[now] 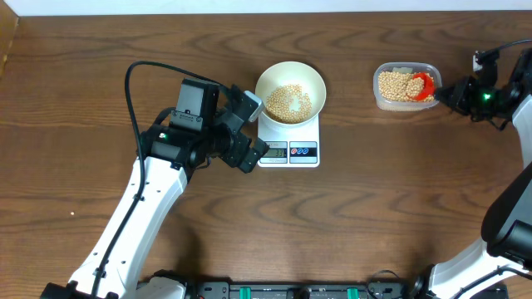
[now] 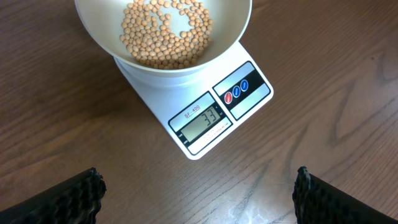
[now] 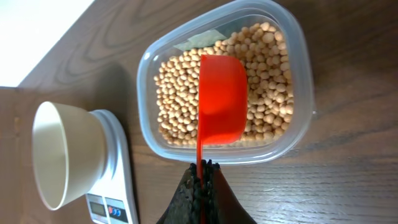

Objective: Scoop item into bowl and weigh 50g on scale

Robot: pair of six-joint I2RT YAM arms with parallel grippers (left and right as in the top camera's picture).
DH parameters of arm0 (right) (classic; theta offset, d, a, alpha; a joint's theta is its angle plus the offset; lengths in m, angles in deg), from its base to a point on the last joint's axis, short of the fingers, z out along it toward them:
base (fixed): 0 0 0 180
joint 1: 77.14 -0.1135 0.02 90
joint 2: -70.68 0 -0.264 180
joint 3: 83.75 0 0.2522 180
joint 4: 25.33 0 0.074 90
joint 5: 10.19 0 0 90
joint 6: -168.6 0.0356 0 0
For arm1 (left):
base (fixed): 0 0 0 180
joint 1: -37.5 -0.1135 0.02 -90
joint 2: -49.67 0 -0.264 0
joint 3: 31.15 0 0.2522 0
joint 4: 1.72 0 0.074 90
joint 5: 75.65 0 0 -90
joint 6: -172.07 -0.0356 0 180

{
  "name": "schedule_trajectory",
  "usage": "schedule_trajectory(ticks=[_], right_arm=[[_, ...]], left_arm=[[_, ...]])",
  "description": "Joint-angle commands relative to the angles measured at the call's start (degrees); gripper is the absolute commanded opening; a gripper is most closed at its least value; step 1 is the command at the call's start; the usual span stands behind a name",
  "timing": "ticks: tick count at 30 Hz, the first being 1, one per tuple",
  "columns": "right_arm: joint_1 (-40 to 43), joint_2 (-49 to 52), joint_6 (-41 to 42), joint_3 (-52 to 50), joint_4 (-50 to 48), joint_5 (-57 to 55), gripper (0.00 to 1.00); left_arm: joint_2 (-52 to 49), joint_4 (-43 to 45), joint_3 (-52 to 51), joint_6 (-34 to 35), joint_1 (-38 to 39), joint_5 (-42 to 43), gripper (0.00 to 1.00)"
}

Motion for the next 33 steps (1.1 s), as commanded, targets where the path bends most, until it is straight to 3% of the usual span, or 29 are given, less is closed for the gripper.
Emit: schedule_trajectory(ticks=[1, 20, 33], right_arm=[[1.2, 0.57, -1.6, -0.15, -0.04, 5.99, 0.01], [6.91, 0.57, -1.97, -0.15, -0.76, 24.94, 0.01], [1.79, 0.57, -2.1, -0.15, -1.38, 35.39, 0.01]], left_arm=[[0.0, -0.15, 0.11, 0.33, -0.04, 0.09, 0.99], [0.0, -0.15, 0.11, 0.33, -0.04, 0.09, 0.99], [0.0, -0.15, 0.11, 0.33, -0.04, 0.11, 0.99]])
